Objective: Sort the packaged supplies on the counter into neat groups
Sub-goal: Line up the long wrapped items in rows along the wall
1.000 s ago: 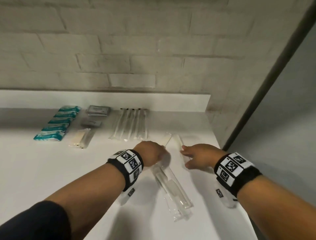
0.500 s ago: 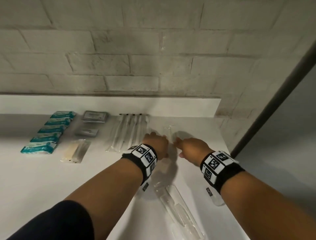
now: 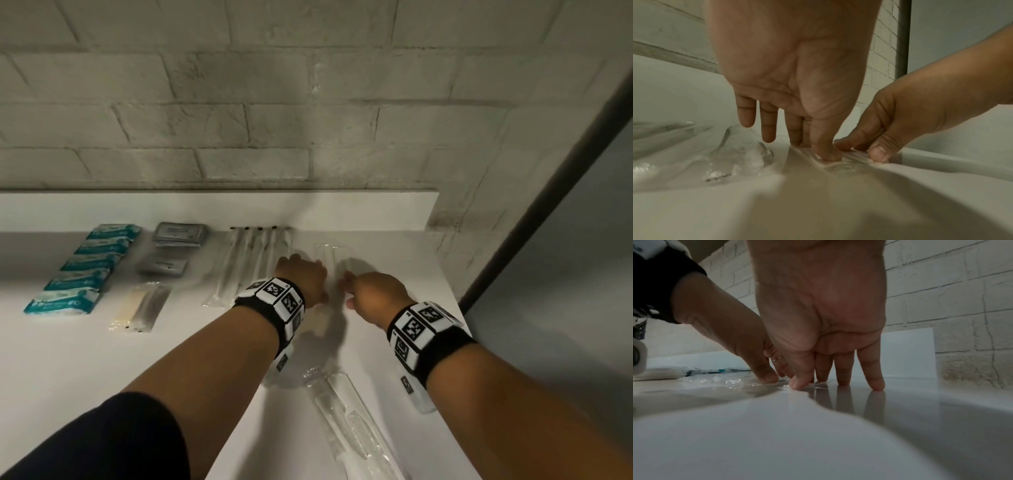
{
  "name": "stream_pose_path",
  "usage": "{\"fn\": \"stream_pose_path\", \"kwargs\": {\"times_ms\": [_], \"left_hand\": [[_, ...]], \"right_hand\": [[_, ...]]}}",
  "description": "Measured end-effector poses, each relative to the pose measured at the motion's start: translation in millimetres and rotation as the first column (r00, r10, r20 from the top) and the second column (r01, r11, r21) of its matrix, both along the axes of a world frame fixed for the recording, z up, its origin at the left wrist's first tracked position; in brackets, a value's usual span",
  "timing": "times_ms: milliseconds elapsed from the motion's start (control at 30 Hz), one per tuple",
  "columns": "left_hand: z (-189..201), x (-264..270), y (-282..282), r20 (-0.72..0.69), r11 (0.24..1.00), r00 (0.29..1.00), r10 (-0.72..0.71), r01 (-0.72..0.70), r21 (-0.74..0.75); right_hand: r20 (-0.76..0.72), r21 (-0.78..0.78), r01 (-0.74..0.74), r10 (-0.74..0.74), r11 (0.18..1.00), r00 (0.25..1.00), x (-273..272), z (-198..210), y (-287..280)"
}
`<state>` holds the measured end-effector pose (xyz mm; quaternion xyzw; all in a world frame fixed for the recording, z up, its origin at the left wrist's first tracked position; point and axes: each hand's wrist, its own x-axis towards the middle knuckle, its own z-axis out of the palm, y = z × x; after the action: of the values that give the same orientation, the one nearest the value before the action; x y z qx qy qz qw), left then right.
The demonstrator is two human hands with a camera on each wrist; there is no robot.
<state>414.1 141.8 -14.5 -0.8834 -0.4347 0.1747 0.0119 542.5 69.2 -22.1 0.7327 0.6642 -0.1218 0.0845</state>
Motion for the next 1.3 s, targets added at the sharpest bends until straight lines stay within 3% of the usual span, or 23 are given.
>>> {"fn": "stream_pose_path", "kwargs": {"times_ms": [300, 367, 467, 533, 600, 667, 900, 1100, 1300], "left_hand": [[2, -1, -1, -0.031, 1.000, 0.999, -0.008, 0.008, -0.021], [2, -3, -1, -0.017, 0.999, 1.000, -0.009, 0.008, -0.034], [4, -3, -1, -0.020, 0.999, 0.999, -0.032, 0.031, -0.039], [6, -2, 0, -0.048, 0.999, 0.998, -0.047, 0.045, -0.027], [7, -1, 1, -0.076, 0.998, 0.996, -0.054, 0.053, -0.018], [7, 0, 2, -0.083, 0.999, 0.995, -0.052, 0.051, -0.017], [3, -2, 4, -0.045, 0.999, 0.998, -0.041, 0.040, -0.020], [4, -2, 4, -0.047, 0.999, 0.998, -0.048, 0.048, -0.015], [3, -3, 1, -0.012, 0.999, 0.999, -0.034, 0.033, -0.025]], "right_hand": [[-0.062, -0.054, -0.009, 0.005, 0.998, 0.998, 3, 5, -3], [-0.160, -0.002, 0.005, -0.006, 1.000, 0.987, 4, 11, -8], [-0.352, 0.157, 0.149, -0.086, 0.976, 0.932, -2, 27, -26], [-0.386, 0.067, 0.117, -0.082, 0.991, 0.919, -17, 41, -47], [-0.334, -0.196, -0.052, -0.016, 0.979, 0.942, -40, 50, -70], [-0.227, -0.334, -0.115, 0.038, 0.936, 0.973, -57, 48, -82], [-0.251, -0.409, 0.043, -0.157, 0.911, 0.955, -65, 37, -71], [-0.197, -0.344, -0.045, -0.025, 0.938, 0.980, -62, 43, -77], [-0.167, -0.301, -0.017, -0.035, 0.954, 0.985, -59, 46, -81]]}}
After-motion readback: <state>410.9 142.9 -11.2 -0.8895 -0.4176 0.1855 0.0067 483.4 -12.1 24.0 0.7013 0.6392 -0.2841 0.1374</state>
